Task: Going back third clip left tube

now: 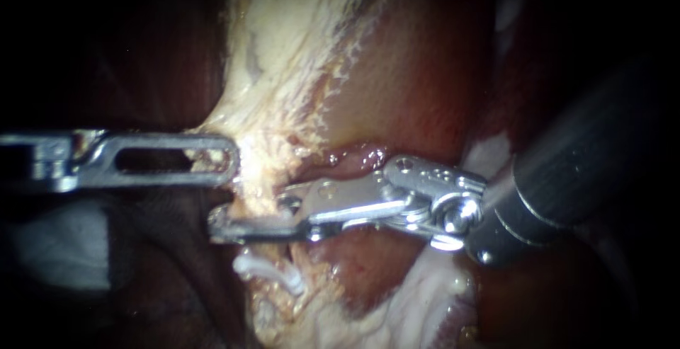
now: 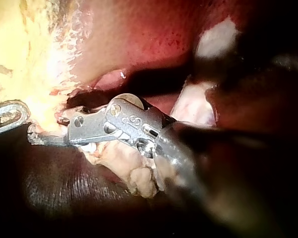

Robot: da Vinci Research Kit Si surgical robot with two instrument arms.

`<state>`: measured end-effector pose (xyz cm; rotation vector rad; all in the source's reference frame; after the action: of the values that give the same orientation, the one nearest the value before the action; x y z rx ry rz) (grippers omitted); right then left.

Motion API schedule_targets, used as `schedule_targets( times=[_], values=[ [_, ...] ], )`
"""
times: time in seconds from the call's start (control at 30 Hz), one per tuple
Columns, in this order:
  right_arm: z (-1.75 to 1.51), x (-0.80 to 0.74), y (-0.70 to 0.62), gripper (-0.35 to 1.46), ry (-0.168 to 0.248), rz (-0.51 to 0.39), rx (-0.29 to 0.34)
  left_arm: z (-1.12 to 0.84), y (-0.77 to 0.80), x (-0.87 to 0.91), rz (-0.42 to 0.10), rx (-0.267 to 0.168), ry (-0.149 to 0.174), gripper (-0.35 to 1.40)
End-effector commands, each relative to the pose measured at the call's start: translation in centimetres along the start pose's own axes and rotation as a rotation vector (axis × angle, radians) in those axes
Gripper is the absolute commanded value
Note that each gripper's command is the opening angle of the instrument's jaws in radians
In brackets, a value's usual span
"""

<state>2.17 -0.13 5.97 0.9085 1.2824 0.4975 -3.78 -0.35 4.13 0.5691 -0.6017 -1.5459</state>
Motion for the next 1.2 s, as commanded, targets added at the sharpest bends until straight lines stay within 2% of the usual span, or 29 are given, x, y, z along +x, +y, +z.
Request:
schedule_targets(
  times=[0.03,0.33,0.37,0.4,0.43,0.47,0.53,0.7,0.83,0.97,1.2],
  values=[
    [0.00,0.00,0.00,-0.35,-0.003,-0.001,-0.001,0.00,0.00,0.00,0.000,0.001,0.000,-0.35],
    [0.01,-0.01,0.00,-0.35,-0.006,-0.002,-0.003,-0.01,0.00,0.00,0.000,0.001,0.000,-0.35],
    [0.02,-0.01,0.00,-0.19,-0.006,-0.002,-0.001,-0.01,0.00,0.00,0.000,0.001,0.000,-0.35],
    [0.03,-0.01,0.00,0.09,-0.006,-0.002,-0.001,-0.01,0.00,0.00,0.000,0.000,0.000,-0.35],
    [0.03,0.00,0.00,0.28,-0.007,0.004,0.001,-0.01,0.00,0.00,0.000,0.000,0.000,-0.35],
    [0.05,0.00,0.00,0.39,-0.008,-0.020,-0.002,-0.01,0.00,0.00,0.000,0.000,0.000,-0.35],
    [0.07,0.01,0.00,0.48,-0.004,-0.043,-0.002,-0.01,-0.01,0.00,0.000,0.000,-0.001,-0.35],
    [0.08,0.02,0.01,0.56,0.019,-0.115,-0.021,-0.01,-0.01,0.01,0.000,0.000,-0.001,-0.35],
    [0.01,0.00,0.00,0.58,0.019,-0.179,-0.023,-0.02,-0.02,0.01,0.000,0.000,-0.001,-0.35],
    [-0.16,-0.04,-0.01,0.59,0.021,-0.232,-0.046,-0.02,-0.02,0.02,0.000,0.000,-0.001,-0.35],
    [-0.48,-0.09,-0.10,0.59,0.017,-0.278,-0.032,-0.03,-0.02,0.02,0.000,0.000,0.000,-0.35]
  ],
)
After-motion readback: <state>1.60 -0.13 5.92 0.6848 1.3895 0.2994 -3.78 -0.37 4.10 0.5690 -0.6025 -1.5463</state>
